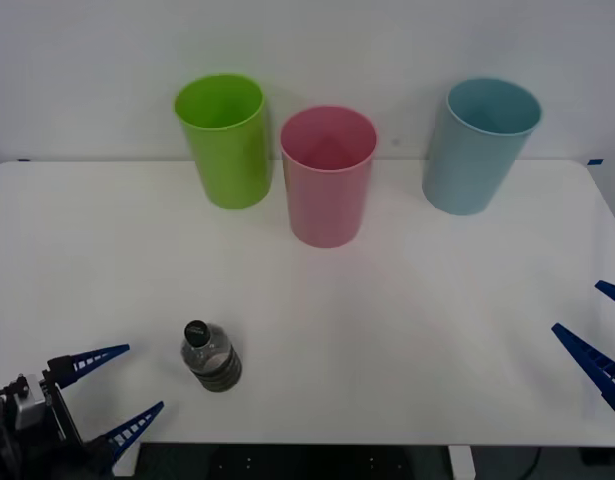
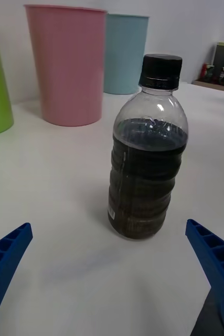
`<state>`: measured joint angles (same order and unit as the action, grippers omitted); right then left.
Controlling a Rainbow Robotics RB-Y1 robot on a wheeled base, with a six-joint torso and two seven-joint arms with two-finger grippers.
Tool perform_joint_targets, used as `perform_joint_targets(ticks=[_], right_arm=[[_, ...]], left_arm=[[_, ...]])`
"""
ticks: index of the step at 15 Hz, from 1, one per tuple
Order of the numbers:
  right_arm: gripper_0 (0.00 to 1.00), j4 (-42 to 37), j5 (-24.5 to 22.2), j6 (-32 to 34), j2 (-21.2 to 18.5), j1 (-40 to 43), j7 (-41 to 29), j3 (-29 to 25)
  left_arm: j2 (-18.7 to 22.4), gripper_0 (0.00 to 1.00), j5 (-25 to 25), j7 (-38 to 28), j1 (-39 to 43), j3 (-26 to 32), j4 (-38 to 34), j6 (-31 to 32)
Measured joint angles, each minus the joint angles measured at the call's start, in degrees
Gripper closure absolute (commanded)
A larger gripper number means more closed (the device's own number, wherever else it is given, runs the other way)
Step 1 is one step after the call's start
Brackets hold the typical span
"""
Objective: Grasp the object on the table and drop it into the matching bin: aluminum can to the light blue bin, PET bottle to the pink bin.
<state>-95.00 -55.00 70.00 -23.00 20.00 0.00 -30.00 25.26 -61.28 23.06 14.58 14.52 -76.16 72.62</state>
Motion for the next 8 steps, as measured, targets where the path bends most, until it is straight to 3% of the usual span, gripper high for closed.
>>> perform_joint_targets(ticks=[8], right_arm=[[0.00,0.0,0.0,0.0,0.0,0.0,0.0,0.0]], left_arm=[[-5.4,0.00,-3.4,0.9,-1.9,-0.6,0.0,-0.1]])
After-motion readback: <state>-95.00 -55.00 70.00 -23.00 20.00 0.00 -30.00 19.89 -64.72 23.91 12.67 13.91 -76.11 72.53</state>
